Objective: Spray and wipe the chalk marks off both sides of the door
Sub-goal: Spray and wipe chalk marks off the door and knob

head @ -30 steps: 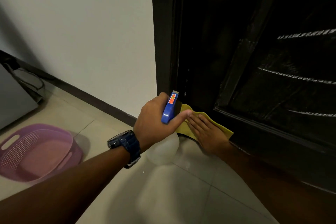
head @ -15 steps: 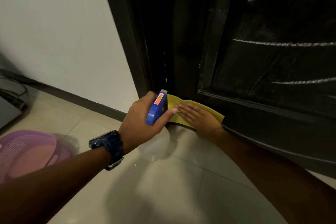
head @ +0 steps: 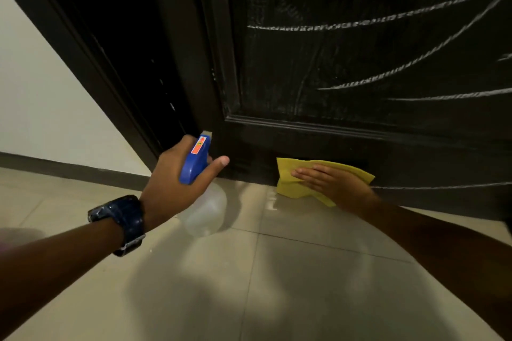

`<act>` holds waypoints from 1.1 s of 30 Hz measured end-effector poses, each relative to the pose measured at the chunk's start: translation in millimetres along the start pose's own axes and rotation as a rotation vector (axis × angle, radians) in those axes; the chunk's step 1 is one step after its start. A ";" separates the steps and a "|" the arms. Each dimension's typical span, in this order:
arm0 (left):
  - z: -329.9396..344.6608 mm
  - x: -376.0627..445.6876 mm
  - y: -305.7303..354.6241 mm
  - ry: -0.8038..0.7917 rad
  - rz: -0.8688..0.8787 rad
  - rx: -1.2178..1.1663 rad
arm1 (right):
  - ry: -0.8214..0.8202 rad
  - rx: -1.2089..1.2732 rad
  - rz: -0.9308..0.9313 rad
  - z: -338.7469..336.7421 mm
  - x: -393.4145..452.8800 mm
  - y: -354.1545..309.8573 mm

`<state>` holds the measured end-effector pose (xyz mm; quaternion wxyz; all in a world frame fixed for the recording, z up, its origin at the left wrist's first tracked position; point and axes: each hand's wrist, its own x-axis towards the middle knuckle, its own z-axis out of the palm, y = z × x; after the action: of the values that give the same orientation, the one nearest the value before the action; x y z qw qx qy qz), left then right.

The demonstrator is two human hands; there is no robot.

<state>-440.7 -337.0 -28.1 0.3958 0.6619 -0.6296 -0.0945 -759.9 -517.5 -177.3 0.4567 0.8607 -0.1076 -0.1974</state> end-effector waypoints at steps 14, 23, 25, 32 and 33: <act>54.2 11.0 47.0 -0.057 0.008 0.012 | -0.112 0.149 0.036 46.4 -120.7 16.2; 57.9 -2.5 46.6 -0.154 -0.026 -0.011 | 0.040 0.187 0.115 55.0 -115.9 -2.0; 55.6 -2.0 43.4 -0.173 -0.031 0.000 | 0.066 0.189 0.124 50.9 -110.2 -1.7; 46.2 -1.6 37.4 -0.207 0.022 -0.014 | -0.038 0.112 0.111 19.0 -91.3 7.8; 42.7 -0.6 38.2 -0.211 0.034 -0.029 | -0.049 0.132 0.112 17.6 -92.2 11.0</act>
<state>-496.5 -349.7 -32.3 0.3384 0.6318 -0.6773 -0.1661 -850.5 -503.1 -154.7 0.4068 0.8764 -0.1795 -0.1849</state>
